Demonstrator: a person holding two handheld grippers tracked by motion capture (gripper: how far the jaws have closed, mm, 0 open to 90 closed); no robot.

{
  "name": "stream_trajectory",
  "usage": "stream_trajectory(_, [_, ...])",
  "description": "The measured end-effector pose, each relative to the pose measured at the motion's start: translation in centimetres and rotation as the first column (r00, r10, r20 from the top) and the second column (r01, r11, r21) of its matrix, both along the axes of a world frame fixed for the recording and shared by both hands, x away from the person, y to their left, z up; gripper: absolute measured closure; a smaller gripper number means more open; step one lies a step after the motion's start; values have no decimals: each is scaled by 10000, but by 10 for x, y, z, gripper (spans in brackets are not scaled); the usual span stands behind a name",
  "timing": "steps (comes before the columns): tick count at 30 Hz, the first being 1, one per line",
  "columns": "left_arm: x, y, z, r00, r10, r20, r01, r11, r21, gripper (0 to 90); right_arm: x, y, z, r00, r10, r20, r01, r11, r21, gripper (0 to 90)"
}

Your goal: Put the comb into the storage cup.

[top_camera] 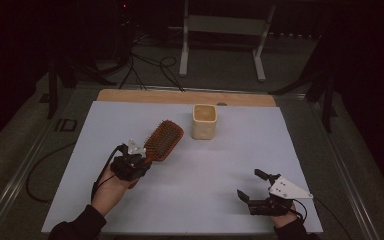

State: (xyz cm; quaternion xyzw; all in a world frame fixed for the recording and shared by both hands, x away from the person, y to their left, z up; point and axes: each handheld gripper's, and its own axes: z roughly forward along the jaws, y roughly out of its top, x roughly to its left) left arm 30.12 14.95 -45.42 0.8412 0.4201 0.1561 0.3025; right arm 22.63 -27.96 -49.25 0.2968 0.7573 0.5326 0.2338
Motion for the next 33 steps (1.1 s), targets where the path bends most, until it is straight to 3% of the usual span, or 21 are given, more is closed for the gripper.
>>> stream_trajectory(11, [-6,-10,8,9949,-370,942,434,9968,-671,735,0,0,0,10000,-20,-51,20,10000,7,85])
stream_trajectory(16, [-9,-15,10,9901,-541,1295,692,9909,-1154,734,1,0,-1,10000,-13,-82,14,10000,12,85])
stream_trajectory(20, [-12,-21,9,9836,-634,1689,850,9887,-1235,735,1,1,-1,9999,-31,-101,31,10000,-16,85])
stream_trajectory(30, [-18,-33,2,9699,-935,2249,1330,9769,-1674,734,1,0,1,9999,-108,-135,107,9999,-32,84])
stream_trajectory(33, [-20,-37,0,9650,-1020,2417,1475,9728,-1786,734,1,1,2,9997,-115,-227,118,9998,149,85])
